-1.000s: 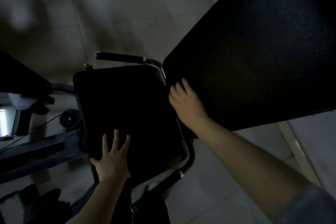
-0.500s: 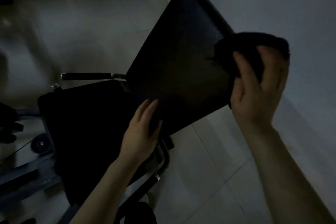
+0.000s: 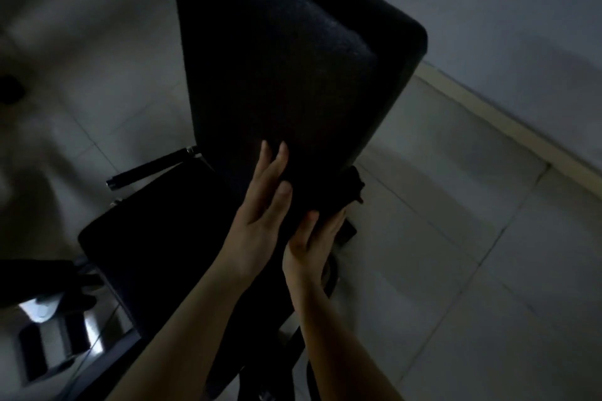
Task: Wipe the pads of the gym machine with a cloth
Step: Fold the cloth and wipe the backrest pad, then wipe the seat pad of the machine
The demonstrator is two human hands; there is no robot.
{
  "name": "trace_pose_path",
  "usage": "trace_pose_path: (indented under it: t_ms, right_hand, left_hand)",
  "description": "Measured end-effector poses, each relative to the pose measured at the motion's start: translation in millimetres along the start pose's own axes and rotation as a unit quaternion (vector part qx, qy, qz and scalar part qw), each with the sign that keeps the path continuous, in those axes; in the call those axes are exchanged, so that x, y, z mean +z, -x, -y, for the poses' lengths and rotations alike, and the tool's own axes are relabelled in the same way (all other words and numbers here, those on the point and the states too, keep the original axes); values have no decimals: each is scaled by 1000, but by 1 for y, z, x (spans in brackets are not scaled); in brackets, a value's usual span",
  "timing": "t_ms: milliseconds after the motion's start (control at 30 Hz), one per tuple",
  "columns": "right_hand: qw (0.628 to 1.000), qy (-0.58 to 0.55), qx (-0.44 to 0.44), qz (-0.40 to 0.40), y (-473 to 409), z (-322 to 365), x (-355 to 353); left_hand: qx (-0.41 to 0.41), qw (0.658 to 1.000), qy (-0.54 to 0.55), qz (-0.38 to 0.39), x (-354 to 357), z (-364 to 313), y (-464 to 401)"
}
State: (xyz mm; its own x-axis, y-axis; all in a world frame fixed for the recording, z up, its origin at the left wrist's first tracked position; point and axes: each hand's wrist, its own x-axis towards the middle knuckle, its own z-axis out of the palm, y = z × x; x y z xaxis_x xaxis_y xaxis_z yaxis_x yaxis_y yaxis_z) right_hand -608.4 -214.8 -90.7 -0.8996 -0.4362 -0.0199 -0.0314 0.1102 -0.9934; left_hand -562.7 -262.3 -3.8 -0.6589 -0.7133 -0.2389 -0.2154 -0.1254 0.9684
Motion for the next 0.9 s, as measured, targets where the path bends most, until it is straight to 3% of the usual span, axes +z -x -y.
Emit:
trace_pose_path:
  t_ms: [133, 200, 300, 467, 567, 667, 800, 900]
  right_hand:
    - [978, -79, 193, -15, -7, 3, -3]
    - [965, -99, 239, -53, -23, 21, -4]
    - [959, -153, 211, -107, -50, 72, -9]
    - [942, -276, 78, -172, -73, 129, -20]
    - [959, -228, 44, -162, -56, 112, -11]
    - [970, -139, 143, -140, -29, 41, 10]
    - [934, -89, 329, -111, -9, -31, 19]
    - [901, -96, 413, -89, 1, -53, 9]
  left_hand:
    - [6, 1000, -30, -2, 2, -2, 0]
    - [4, 999, -36, -6, 1, -5, 0]
    - [7, 998, -54, -7, -1, -9, 0]
    - [6, 998, -68, 12, -11, -12, -3]
    - [17, 996, -78, 34, -20, -5, -4]
    - [52, 985, -160, 46, -23, 2, -3]
    - [92, 971, -221, 29, -28, 17, -5]
    - [-27, 990, -107, -86, -36, 60, 13]
